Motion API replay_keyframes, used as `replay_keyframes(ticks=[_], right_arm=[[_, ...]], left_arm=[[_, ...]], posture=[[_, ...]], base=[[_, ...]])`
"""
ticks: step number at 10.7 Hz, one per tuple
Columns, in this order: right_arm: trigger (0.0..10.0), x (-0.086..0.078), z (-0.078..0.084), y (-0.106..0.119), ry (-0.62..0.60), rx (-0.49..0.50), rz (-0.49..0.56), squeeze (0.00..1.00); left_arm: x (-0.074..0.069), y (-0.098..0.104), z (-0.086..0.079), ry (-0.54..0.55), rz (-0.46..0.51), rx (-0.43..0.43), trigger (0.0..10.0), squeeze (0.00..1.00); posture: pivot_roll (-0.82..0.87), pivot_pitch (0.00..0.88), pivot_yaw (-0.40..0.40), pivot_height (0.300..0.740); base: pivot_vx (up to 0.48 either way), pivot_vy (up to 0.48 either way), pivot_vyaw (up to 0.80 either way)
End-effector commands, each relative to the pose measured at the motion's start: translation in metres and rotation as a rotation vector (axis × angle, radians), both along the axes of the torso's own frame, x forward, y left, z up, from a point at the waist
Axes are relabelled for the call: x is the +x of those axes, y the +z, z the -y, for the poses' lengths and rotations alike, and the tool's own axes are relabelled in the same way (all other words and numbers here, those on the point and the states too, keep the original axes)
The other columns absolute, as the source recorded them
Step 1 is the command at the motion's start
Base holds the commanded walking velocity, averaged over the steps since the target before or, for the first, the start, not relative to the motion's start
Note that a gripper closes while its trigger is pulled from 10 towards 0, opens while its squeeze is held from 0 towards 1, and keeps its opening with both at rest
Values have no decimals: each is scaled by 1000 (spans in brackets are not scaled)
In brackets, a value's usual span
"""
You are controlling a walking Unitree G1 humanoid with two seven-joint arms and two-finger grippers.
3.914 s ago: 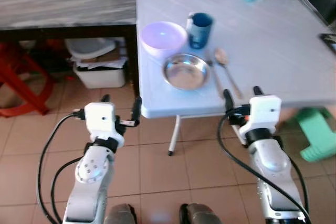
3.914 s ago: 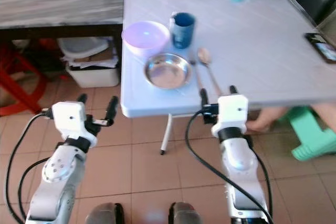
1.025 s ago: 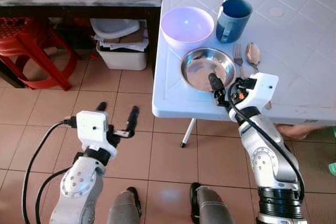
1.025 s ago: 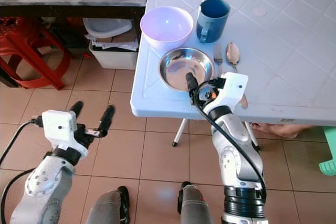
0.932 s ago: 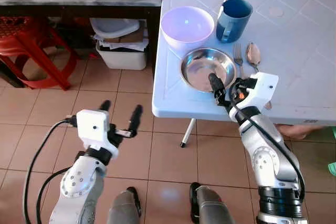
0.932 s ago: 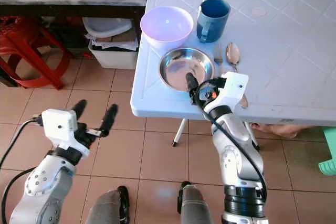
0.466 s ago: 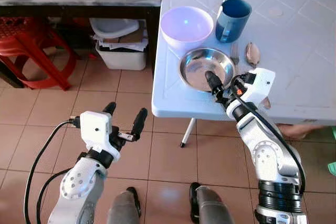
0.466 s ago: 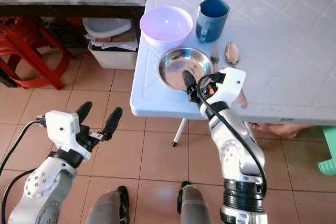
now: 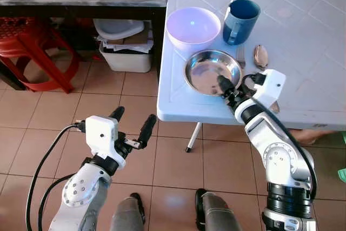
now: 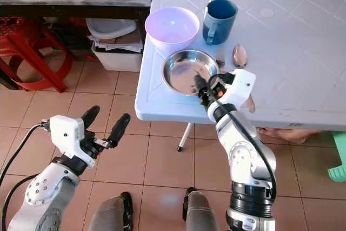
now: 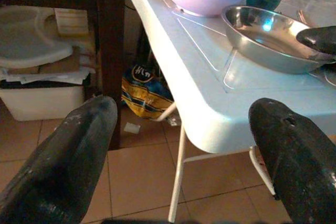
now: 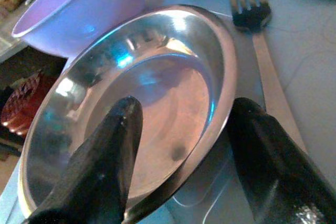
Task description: Setting the table
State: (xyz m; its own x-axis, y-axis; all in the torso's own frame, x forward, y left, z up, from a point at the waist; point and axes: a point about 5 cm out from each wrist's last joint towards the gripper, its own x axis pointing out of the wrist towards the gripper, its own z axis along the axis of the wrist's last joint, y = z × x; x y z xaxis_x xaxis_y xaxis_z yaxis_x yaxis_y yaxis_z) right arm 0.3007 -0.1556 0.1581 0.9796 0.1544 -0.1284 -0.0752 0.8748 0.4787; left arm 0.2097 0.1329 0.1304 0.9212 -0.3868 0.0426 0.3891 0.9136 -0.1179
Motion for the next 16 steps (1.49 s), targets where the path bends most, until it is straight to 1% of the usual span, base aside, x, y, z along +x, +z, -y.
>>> replay_keyframes(ticks=[1, 3, 5, 6, 8, 12, 14, 15, 16], right_arm=[[0, -7, 11, -35, -54, -2, -189, 0], [0, -6, 15, -36, -91, 27, -205, 0], [0, -6, 19, -42, -114, 43, -261, 0], [0, -6, 20, -44, -124, 49, -281, 0], [0, -6, 22, -45, -147, 73, -303, 0], [0, -4, 23, -42, -164, 98, -311, 0], [0, -2, 18, -38, -151, 134, -302, 0], [0, -2, 14, -37, -152, 190, -305, 0], [0, -2, 12, -38, -154, 220, -317, 0]], left_arm=[[-3, 0, 0, -10, -7, 8, 10000, 0], [-3, 0, 1, -11, -5, 13, 10000, 0], [-3, 0, 2, -21, -2, 12, 10000, 0], [-4, 2, 4, -50, 3, 6, 10000, 0], [-4, 3, 7, -85, 11, 7, 10000, 0], [-2, 2, 7, -88, 10, 10, 10000, 0], [0, 0, 3, -62, 9, 24, 10000, 0], [4, -4, -6, 22, 2, 52, 10000, 0], [9, -11, -14, 101, -25, 75, 10000, 0]], posture=[[28, 271, 30, 740], [29, 265, 28, 740], [27, 263, 26, 740], [25, 262, 26, 740], [24, 261, 26, 740], [19, 260, 23, 740], [20, 257, 24, 740], [19, 256, 22, 740], [16, 246, 16, 740]], base=[[0, 0, 0], [0, 0, 0], [0, 0, 0], [0, 0, 0], [0, 0, 0], [0, 0, 0], [0, 0, 0], [0, 0, 0], [0, 0, 0]])
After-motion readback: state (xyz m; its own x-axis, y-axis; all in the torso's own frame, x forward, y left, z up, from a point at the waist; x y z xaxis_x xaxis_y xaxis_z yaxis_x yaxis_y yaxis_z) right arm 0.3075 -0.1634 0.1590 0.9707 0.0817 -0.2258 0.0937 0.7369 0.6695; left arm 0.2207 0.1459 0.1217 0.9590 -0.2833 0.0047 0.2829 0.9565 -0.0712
